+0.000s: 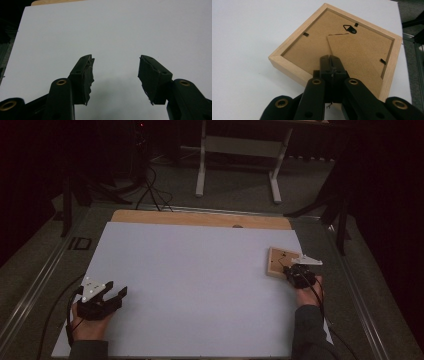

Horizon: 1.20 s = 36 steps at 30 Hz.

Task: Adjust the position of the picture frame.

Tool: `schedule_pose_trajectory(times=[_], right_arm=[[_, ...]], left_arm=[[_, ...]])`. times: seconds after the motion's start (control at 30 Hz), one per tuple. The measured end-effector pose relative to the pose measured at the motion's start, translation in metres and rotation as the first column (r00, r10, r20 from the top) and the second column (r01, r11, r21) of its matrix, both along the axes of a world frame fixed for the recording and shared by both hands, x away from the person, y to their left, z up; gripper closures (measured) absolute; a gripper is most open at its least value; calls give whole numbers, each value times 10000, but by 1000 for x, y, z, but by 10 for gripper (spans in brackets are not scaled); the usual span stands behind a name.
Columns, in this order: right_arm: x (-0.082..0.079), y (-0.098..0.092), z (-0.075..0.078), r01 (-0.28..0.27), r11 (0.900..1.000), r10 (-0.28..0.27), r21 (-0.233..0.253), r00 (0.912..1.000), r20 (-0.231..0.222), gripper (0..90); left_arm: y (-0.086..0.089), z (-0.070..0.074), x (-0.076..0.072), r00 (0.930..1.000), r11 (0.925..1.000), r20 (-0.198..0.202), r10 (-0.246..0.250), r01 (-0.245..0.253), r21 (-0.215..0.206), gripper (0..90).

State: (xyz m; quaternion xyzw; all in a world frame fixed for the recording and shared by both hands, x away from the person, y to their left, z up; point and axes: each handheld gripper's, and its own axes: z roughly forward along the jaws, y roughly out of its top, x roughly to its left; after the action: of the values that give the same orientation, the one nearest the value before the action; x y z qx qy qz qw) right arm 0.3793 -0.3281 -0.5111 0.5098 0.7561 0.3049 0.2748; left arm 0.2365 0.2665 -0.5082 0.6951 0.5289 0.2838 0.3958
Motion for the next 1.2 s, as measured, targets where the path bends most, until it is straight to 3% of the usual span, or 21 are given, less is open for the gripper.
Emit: schedule_pose_trajectory(times=[0.77, 1.03, 1.2], right_arm=[[-22, 50, -2, -1371, 9904, 1369, 182, 9905, 101, 900], [-34, 79, -3, -2102, 9776, 2101, 72, 9776, 149, 900], [-42, 99, -4, -2620, 9651, 2620, -50, 9649, 195, 900]], left_arm=[[0, 1, 0, 10000, 10000, 65, 26, -26, 64, 452], [0, 1, 0, 9999, 9999, 78, 115, -115, 11, 452], [0, 1, 0, 9999, 9999, 80, 129, -129, 6, 452]])
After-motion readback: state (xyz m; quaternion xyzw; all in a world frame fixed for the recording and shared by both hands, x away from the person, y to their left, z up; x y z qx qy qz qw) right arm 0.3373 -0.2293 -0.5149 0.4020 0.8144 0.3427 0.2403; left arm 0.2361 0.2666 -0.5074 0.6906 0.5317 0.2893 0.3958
